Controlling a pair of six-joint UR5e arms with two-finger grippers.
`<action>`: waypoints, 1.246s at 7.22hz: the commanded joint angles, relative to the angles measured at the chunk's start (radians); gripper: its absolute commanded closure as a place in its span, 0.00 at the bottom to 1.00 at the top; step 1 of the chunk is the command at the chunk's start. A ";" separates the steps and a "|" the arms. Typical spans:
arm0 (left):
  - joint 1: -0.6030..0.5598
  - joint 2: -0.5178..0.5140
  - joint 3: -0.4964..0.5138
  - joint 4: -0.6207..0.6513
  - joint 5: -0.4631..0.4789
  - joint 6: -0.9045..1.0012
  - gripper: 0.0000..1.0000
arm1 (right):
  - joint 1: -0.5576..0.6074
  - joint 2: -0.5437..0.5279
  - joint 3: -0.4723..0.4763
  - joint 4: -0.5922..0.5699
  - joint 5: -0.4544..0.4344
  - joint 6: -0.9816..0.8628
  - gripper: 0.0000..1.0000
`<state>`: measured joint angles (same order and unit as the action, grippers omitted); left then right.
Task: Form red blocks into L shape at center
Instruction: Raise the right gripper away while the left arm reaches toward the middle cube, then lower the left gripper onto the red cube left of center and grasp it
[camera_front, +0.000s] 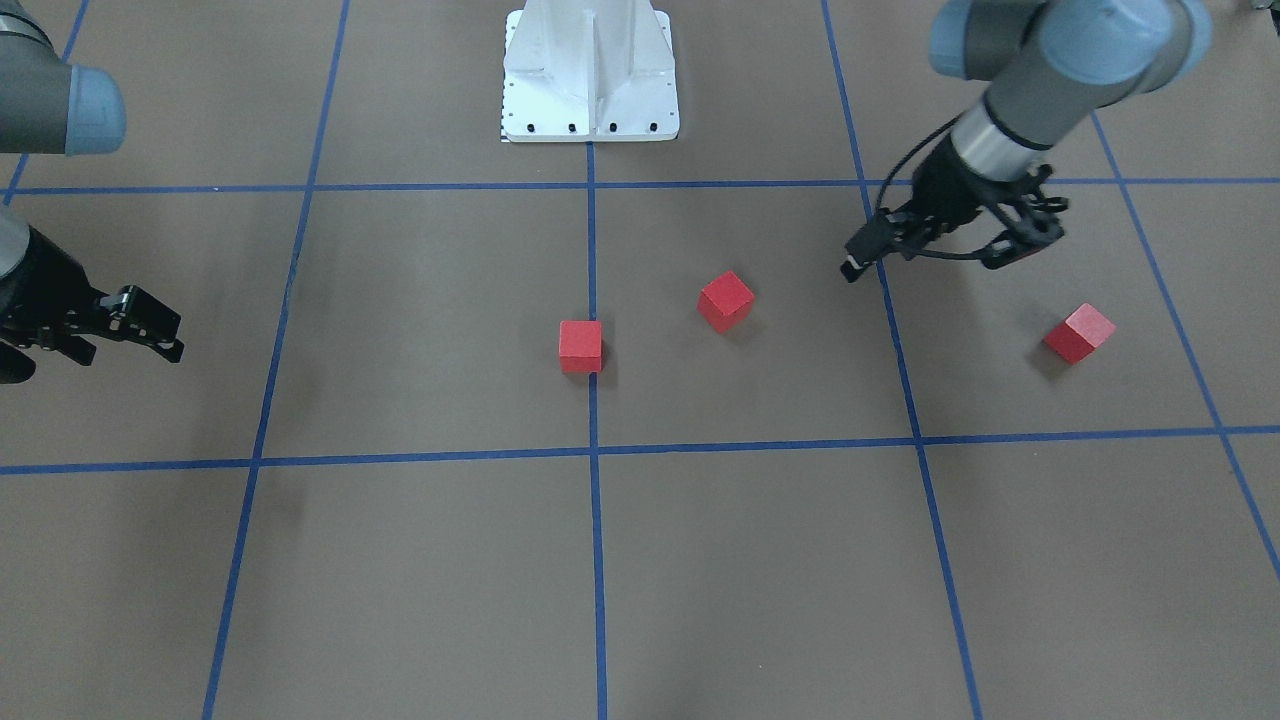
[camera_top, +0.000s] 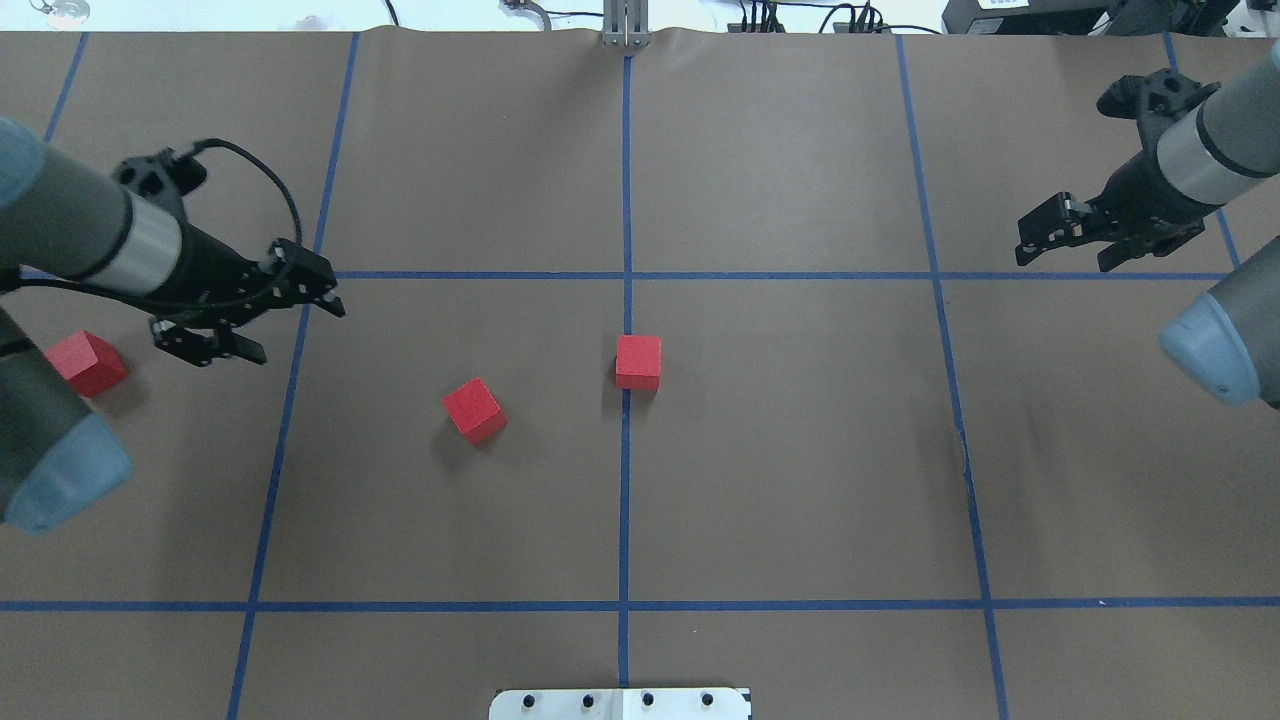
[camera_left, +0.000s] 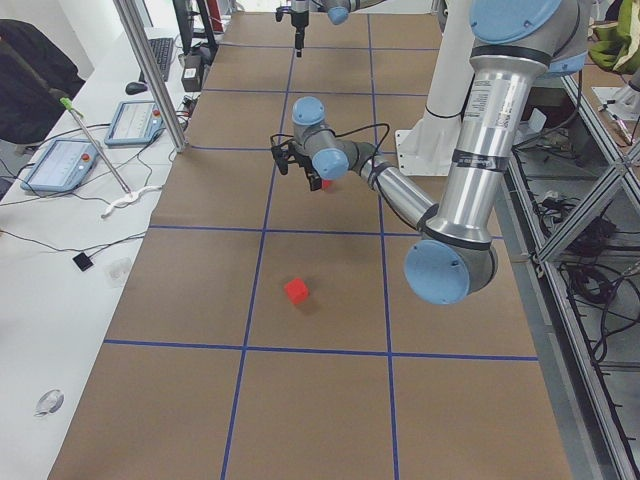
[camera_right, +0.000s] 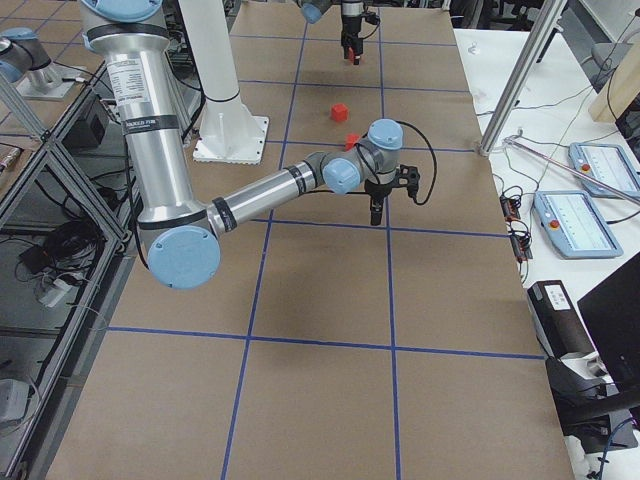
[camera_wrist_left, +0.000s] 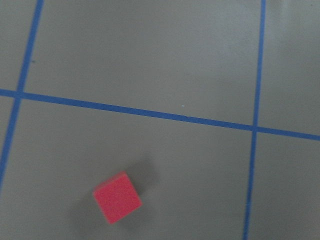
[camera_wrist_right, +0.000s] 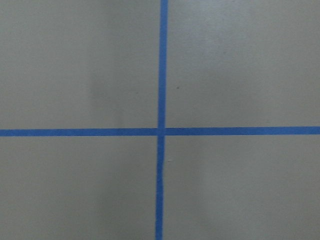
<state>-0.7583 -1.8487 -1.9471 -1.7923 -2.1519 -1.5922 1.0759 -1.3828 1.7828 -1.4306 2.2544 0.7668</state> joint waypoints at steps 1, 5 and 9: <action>0.169 -0.151 0.007 0.273 0.064 -0.104 0.00 | 0.018 -0.015 -0.025 0.001 -0.006 -0.009 0.00; 0.249 -0.232 0.104 0.266 0.195 -0.134 0.00 | 0.015 -0.024 -0.025 0.004 -0.009 -0.007 0.00; 0.249 -0.271 0.186 0.228 0.196 -0.132 0.01 | 0.015 -0.022 -0.029 0.004 -0.009 -0.006 0.00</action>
<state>-0.5098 -2.1173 -1.7766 -1.5568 -1.9562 -1.7244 1.0907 -1.4052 1.7560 -1.4267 2.2458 0.7597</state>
